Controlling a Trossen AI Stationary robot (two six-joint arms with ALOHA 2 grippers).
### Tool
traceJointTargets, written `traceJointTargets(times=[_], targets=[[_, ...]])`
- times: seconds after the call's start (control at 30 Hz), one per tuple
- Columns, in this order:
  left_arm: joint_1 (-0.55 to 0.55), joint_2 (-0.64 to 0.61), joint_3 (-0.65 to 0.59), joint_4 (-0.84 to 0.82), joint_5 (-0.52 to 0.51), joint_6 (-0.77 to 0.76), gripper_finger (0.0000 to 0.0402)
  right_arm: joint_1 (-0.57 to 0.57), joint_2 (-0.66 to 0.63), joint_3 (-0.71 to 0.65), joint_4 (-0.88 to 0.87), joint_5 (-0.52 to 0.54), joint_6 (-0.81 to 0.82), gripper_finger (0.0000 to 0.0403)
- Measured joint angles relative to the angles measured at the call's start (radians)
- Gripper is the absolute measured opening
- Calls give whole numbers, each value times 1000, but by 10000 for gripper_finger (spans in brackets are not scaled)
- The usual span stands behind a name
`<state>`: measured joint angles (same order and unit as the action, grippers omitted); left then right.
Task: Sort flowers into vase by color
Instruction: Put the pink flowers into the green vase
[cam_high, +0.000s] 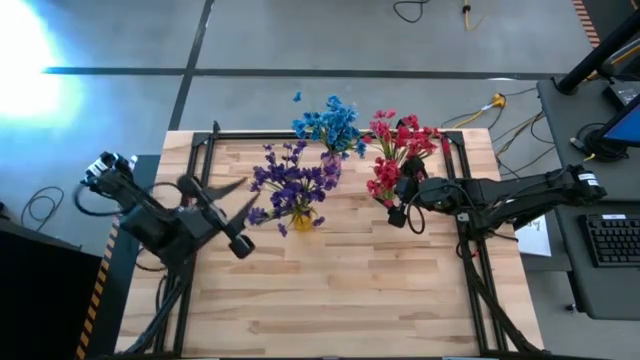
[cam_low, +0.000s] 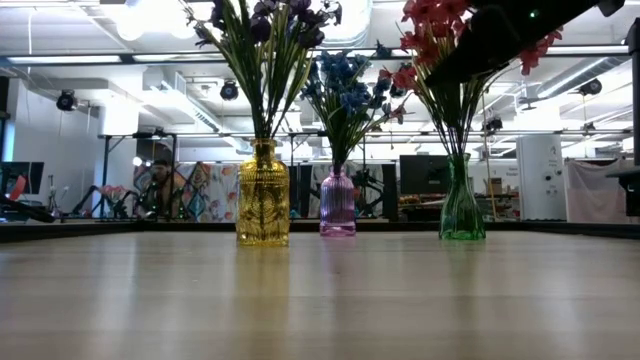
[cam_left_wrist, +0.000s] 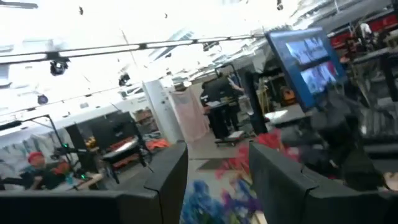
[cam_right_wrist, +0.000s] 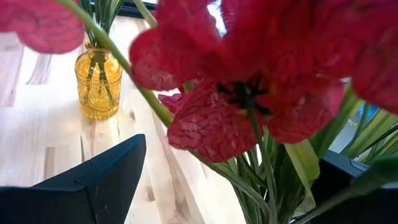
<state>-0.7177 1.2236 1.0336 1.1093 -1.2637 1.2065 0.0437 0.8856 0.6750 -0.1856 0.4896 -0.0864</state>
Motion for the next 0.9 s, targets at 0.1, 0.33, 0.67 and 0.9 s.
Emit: traceJointTargets(times=[0.1,0.33,0.67,0.9], targets=[[12,-2,76,-40,15,20,155,0,0,0,0,0,17,359],[128,1,128,-412,79,-281,155,0,0,0,4,0,-18,359],[402,18,374,-1298,506,-889,154,-3,0,2,25,8,-26,359],[449,58,431,-1390,522,-913,154,-3,7,2,-26,16,20,359]])
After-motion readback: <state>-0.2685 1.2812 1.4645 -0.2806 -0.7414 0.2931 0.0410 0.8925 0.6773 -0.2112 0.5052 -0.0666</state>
